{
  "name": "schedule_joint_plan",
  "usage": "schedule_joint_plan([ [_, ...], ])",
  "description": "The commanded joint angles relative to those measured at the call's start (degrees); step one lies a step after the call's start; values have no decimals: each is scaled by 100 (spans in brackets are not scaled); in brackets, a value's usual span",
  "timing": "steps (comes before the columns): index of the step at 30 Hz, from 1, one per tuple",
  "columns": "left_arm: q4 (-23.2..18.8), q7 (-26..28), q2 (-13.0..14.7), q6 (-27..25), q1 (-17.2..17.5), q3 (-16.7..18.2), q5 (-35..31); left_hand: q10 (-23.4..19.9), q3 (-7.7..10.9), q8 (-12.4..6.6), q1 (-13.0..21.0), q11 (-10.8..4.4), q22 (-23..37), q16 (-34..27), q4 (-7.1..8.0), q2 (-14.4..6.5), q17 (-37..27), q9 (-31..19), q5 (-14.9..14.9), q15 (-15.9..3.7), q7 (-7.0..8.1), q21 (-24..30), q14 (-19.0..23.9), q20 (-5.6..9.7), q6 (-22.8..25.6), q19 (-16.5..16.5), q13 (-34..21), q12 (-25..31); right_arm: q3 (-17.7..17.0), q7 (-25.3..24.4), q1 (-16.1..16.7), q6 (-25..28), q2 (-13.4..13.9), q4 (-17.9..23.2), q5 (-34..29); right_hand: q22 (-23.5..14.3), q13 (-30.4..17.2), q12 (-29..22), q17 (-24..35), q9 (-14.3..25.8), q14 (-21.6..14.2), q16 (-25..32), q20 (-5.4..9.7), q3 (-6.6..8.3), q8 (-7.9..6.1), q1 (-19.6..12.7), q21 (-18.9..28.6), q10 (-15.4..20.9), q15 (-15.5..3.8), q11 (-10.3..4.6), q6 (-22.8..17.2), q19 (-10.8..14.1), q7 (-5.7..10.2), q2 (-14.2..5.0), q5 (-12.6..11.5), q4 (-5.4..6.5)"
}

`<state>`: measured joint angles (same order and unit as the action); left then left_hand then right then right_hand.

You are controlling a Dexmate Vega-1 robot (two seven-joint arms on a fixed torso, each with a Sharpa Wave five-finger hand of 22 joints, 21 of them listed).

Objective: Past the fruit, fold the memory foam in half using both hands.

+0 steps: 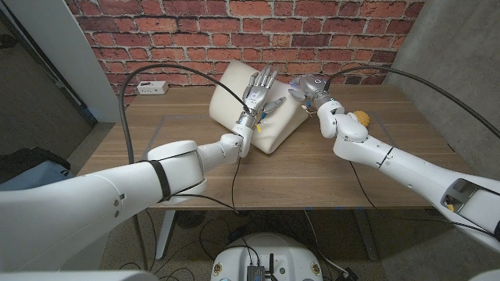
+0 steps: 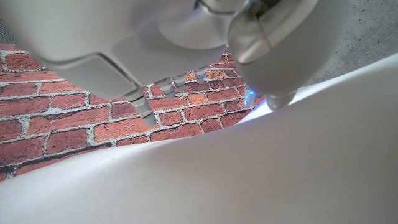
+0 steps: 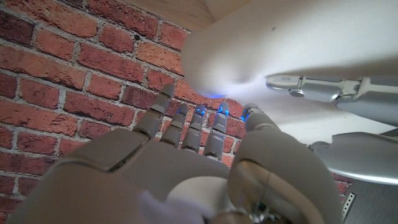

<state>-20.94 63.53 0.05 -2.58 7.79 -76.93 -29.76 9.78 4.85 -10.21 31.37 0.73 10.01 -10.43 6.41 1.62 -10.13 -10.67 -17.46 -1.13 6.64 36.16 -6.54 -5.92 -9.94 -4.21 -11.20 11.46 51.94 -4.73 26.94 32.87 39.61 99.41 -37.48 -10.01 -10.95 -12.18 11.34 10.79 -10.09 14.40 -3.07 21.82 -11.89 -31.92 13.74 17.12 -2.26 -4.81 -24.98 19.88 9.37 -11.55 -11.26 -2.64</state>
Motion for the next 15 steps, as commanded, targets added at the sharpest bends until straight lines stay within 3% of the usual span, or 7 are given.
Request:
schedule_joint_plan([
  [1,11,-63,6,-52,-128,-469,559,560,-33,-41,-66,-32,10,-25,28,-9,-12,-1,-40,-57,-22,-17,-16,6,-636,-4,-11,25,-64,799,-81,-592,26,-92,-136,-31,-16,45,57,17,71,-22,44,133,8,-90,-29,-25,-381,-239,-96,15,260,-16,-10,27],
  [3,11,-61,5,-67,-135,-492,563,555,-38,-42,-70,-44,10,-24,32,-13,-11,0,-47,-65,-24,-22,-17,8,-635,0,-11,28,-67,943,-108,-640,16,-119,-152,-34,-16,90,79,17,179,-52,83,209,49,-119,-70,-119,-400,-436,-43,-52,306,-25,-13,59],
  [5,11,-63,5,-71,-140,-505,569,554,-43,-43,-73,-49,10,-24,34,-17,-10,0,-53,-65,-19,-26,-16,9,-635,2,-11,29,-51,1093,-145,-654,0,-143,-204,-37,-16,98,97,18,250,-66,97,264,35,-129,-105,-139,-421,-522,-109,-124,337,-44,-14,100],
  [6,11,-64,3,-84,-142,-510,572,546,-45,-45,-74,-57,9,-24,36,-20,-9,0,-56,-72,-15,-29,-14,7,-632,5,-11,33,-55,1149,-154,-665,-13,-160,-209,-38,-15,103,114,18,269,-60,108,329,37,-148,-122,-150,-424,-655,-136,-157,344,-56,-18,138],
  [13,10,-47,9,-86,-149,-525,585,534,-58,-54,-78,-59,9,-24,41,-34,-5,2,-77,-86,-16,-44,-9,7,-614,14,-10,40,25,1490,-241,-565,-110,-284,-463,-46,-17,58,167,19,339,-42,196,607,56,-245,-159,-4,-496,-740,-168,-255,349,-117,-38,286],
  [15,9,-11,12,-75,-148,-520,588,514,-63,-57,-78,-67,8,-24,43,-40,-3,2,-86,-86,-21,-50,-5,6,-607,20,-9,48,63,1597,-279,-524,-141,-336,-541,-50,-22,7,199,20,355,-18,213,704,75,-256,-158,182,-511,-752,-133,-265,344,-87,-31,387],
])
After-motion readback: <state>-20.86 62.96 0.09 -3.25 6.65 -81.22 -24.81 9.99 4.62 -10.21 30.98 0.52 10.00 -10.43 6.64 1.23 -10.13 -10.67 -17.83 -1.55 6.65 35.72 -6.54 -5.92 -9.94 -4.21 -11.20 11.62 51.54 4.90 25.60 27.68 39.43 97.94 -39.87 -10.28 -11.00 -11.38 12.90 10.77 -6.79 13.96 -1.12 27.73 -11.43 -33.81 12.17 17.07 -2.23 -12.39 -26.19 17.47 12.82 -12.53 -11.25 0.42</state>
